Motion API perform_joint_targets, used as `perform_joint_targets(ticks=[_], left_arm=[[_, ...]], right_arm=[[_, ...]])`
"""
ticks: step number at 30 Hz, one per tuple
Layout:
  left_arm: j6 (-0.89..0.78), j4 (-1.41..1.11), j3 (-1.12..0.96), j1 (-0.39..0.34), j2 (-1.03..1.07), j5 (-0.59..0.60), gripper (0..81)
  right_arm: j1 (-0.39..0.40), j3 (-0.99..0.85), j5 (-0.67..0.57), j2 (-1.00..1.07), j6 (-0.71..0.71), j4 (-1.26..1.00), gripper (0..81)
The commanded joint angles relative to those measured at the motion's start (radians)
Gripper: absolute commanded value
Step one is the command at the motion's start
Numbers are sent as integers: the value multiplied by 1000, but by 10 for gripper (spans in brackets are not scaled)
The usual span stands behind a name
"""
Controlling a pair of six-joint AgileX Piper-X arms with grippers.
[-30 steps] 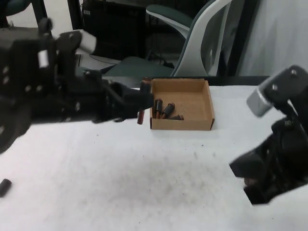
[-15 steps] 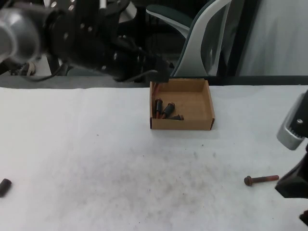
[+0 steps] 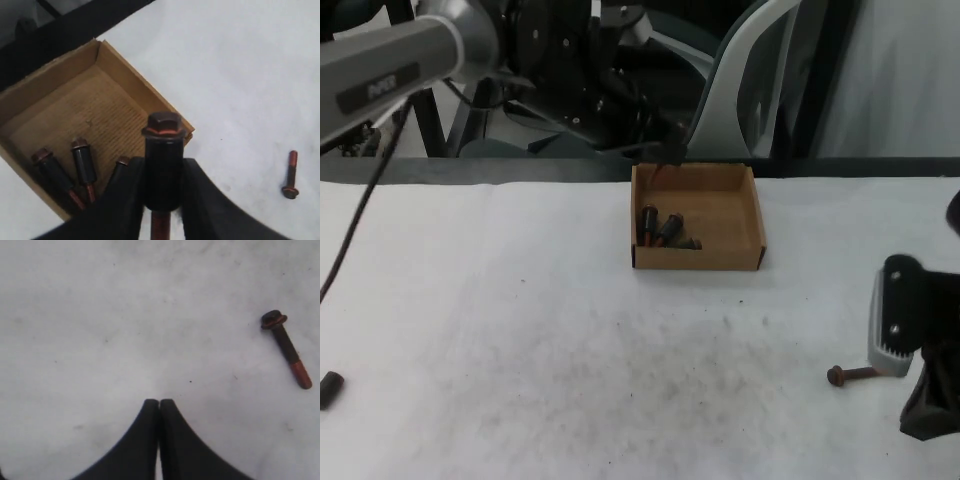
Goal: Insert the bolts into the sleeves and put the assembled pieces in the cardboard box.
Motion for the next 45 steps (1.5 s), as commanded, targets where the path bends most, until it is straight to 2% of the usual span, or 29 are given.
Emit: perform_joint_targets(ticks=[1,4,8,14,18,28,45], left_arm=[[209,-5,-97,2,63,-13,8],[368,-5,-134,0,114,-14,8],[444,-43,-160,-3,182,-62,8],[310,-25,-211,-33,260,-181,8],[255,6,-303,-61,300,-247,8],[183,181,-543,-91,412,-245,8],[110,182,-560,-91,467,-264,8]], right_arm=[[-21,-2,41,63,-133,-53,6],[-36,-2,44,90,-133,-106,6],[-49,-2,46,96,-192,-152,6],[-55,-2,44,96,-196,-218,6],[-60,-2,44,96,-264,-234,6],[-136,-2,-1,96,-317,-311,6],[-139,-4,-16,206,-316,-343,3]])
